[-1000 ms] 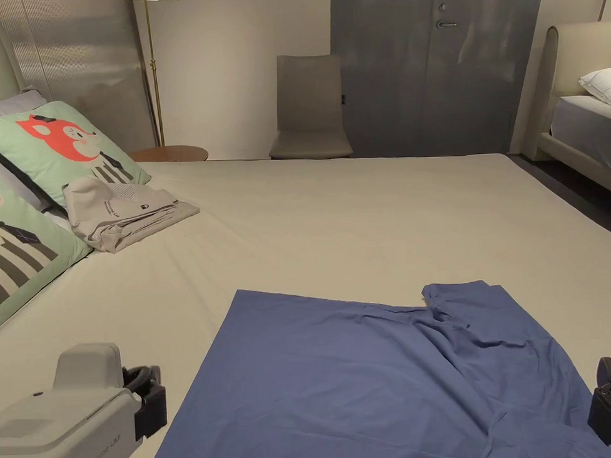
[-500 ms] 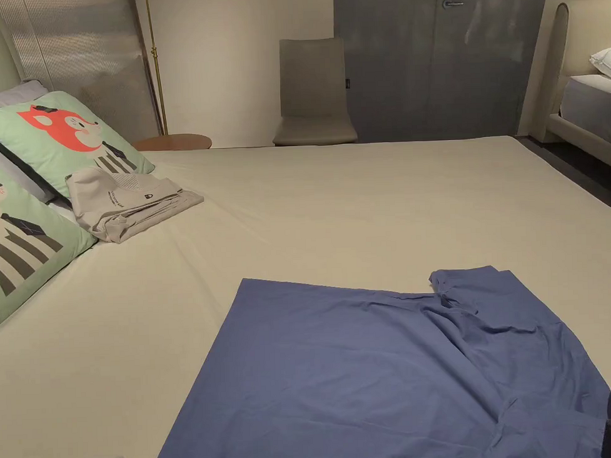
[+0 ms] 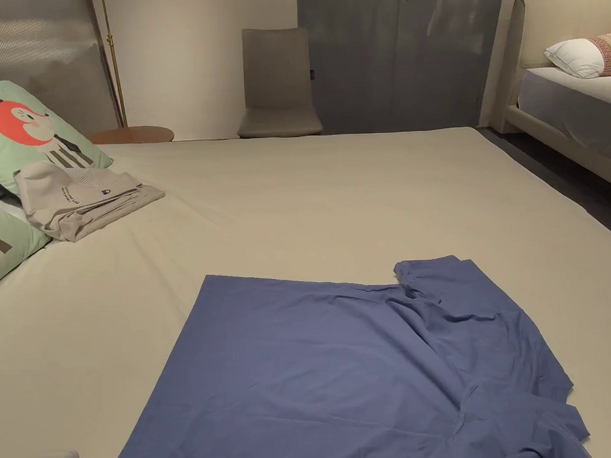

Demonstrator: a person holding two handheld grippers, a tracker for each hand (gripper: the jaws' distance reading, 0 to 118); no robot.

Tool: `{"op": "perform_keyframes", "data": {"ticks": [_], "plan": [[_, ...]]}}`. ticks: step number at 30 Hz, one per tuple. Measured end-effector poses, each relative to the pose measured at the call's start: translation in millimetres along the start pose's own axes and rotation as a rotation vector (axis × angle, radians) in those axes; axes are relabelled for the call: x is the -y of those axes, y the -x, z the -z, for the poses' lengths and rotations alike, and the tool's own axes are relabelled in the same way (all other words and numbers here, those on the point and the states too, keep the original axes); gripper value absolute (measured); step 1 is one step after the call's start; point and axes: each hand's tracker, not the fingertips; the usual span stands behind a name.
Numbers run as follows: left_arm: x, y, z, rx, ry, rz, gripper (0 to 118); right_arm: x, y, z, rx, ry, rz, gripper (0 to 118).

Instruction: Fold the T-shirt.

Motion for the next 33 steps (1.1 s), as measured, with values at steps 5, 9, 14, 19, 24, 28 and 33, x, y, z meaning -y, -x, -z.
{"op": "perform_keyframes", "data": {"ticks": [5, 9, 14, 19, 24, 28, 33], "plan": [[-0.1, -3.8, 2.2, -0.001, 0.004, 0.006, 5, 11.3, 2.9, 6.3, -0.089, 0.027, -0.003, 8], [-9.9, -2.7, -3.5, 0.003, -0.014, -0.006, 4, 5.3, 9.7, -8.8, -0.088, -0.063, -0.053, 3], [-52.8, -0.7, -9.6, 0.027, -0.1, -0.055, 4, -23.0, 8.7, -30.1, -0.094, -0.208, 0.005, 3], [-115.9, -11.9, 19.8, 0.022, -0.183, -0.077, 4, -67.5, 15.1, -20.2, -0.072, -0.277, 0.065, 3], [-164.9, -34.7, 78.2, 0.01, -0.188, -0.08, 4, -102.0, 30.0, 28.1, -0.01, -0.237, 0.072, 3], [-181.6, -44.5, 135.8, -0.016, -0.112, -0.064, 4, -115.3, 35.5, 73.6, 0.038, -0.155, 0.086, 3], [-186.0, -51.2, 188.5, -0.051, -0.025, -0.05, 4, -122.4, 36.6, 115.6, 0.065, -0.08, 0.077, 3]]}}
